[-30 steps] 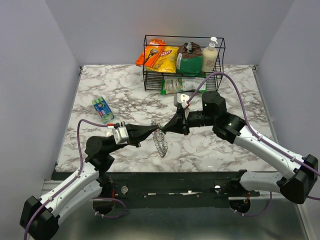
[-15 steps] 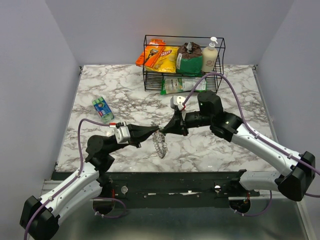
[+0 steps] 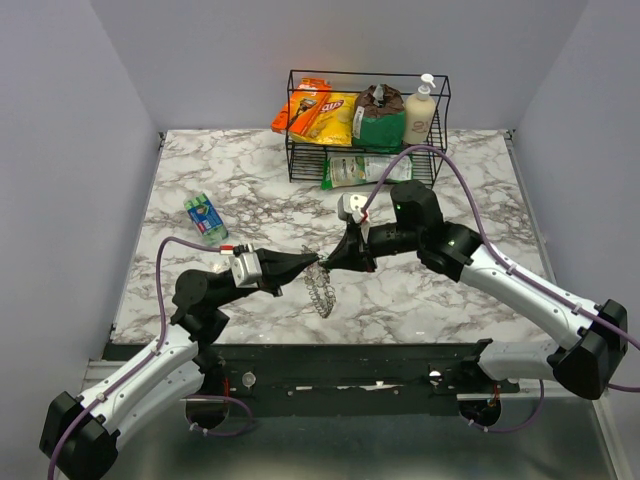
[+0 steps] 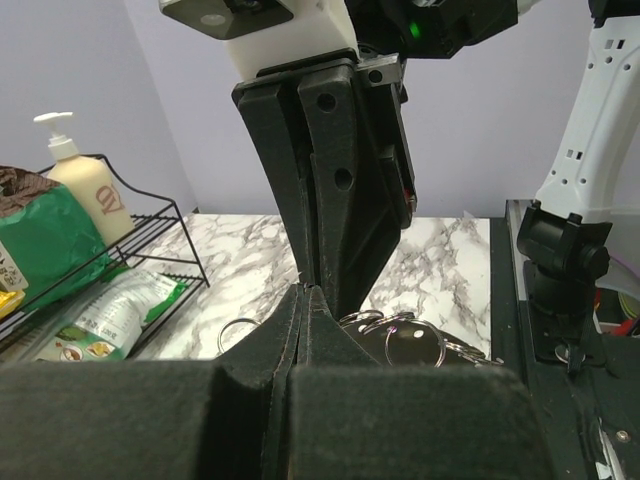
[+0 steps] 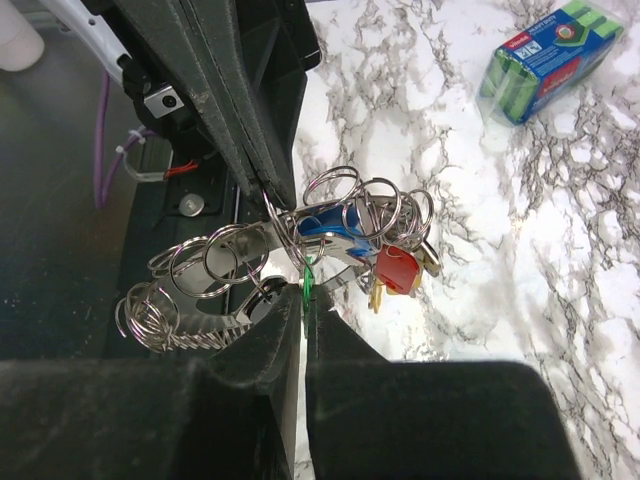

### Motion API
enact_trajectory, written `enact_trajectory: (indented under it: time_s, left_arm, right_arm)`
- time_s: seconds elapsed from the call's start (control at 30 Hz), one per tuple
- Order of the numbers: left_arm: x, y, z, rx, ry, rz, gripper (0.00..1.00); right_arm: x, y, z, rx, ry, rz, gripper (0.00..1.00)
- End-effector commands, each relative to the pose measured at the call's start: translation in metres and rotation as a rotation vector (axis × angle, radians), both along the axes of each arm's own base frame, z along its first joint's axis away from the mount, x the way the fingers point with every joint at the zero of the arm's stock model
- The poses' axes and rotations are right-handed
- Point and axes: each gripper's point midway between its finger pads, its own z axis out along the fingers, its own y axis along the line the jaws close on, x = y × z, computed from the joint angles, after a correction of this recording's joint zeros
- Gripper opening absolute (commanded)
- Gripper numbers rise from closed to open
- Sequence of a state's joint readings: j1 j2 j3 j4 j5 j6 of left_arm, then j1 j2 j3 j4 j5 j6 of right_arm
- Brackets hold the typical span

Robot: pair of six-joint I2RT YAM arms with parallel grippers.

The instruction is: Put the keys on the keyring

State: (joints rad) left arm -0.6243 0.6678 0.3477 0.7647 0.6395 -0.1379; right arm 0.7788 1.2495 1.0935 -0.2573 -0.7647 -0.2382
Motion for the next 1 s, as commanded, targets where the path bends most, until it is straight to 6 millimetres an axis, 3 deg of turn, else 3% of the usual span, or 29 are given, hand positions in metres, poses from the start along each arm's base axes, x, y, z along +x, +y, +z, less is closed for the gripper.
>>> enact_trajectory:
  time_s: [0.0, 0.17, 0.2, 0.5, 0.6, 0.97]
  left_arm:
    - [-0.013, 0.009, 0.046, -0.095, -0.153, 0.005, 0.00]
    - [-0.011, 0.010, 0.043, -0.087, -0.145, 0.016, 0.00]
    - [-0.011, 0.010, 0.041, -0.084, -0.141, 0.017, 0.00]
    - [-0.007, 0.010, 0.037, -0.078, -0.127, 0.033, 0.00]
    - [-0.005, 0.010, 0.035, -0.079, -0.126, 0.041, 0.00]
    - [0.017, 0.004, 0.022, -0.059, -0.079, 0.091, 0.00]
  right_arm:
    - [-0.004, -0.007, -0.004, -0.035, 0.008, -0.001, 0.25]
    - [0.008, -0.014, -0.001, -0.035, -0.034, -0.101, 0.46]
    - [0.010, -0.017, 0.008, -0.008, -0.066, -0.121, 0.54]
    - [0.031, -0.039, 0.025, 0.082, -0.170, -0.342, 0.99]
    - [0.030, -0.044, 0.034, 0.126, -0.198, -0.363, 1.00]
    - [0.032, -0.057, 0.031, 0.150, -0.202, -0.438, 1.00]
